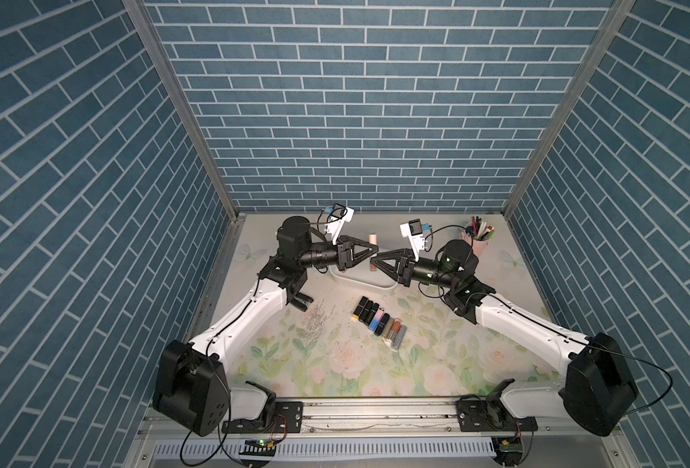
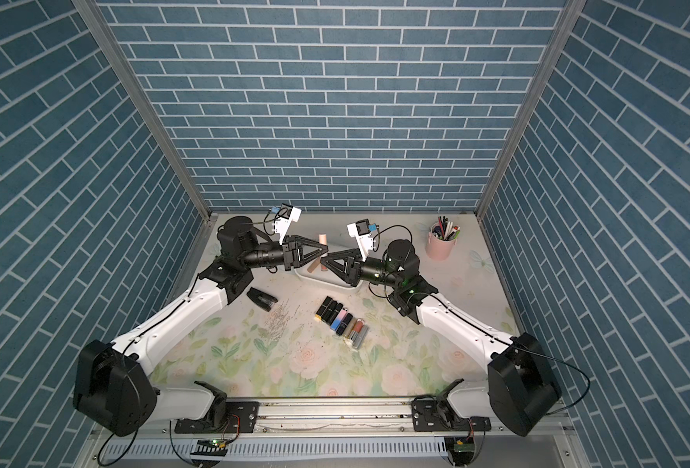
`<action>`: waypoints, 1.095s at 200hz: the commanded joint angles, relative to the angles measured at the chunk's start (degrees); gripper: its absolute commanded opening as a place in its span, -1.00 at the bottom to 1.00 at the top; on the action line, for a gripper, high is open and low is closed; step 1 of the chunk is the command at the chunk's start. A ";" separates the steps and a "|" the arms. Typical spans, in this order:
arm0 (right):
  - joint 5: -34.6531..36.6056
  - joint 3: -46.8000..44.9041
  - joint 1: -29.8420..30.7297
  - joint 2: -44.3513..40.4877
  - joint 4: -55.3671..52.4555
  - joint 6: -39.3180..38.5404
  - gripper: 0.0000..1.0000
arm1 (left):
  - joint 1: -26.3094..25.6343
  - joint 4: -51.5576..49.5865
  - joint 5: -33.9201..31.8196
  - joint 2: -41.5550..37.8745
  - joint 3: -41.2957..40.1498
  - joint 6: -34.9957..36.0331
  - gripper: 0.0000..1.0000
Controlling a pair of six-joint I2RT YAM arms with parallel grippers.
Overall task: Put the lipstick into the storage box
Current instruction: Pick up the lipstick at the center of the board, then place the lipstick in the storage box.
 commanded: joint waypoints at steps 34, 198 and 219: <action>0.97 0.71 0.07 -1.60 0.47 -1.16 0.07 | -0.23 -2.91 1.21 1.08 2.08 3.12 -0.99; 28.09 0.21 -5.49 -6.41 -46.38 -6.85 0.48 | -1.40 -43.11 -37.88 22.45 26.99 24.96 -1.00; 30.85 0.04 -5.34 -4.50 -50.97 -4.92 0.58 | -2.98 -45.04 -43.94 27.55 31.47 26.59 -1.00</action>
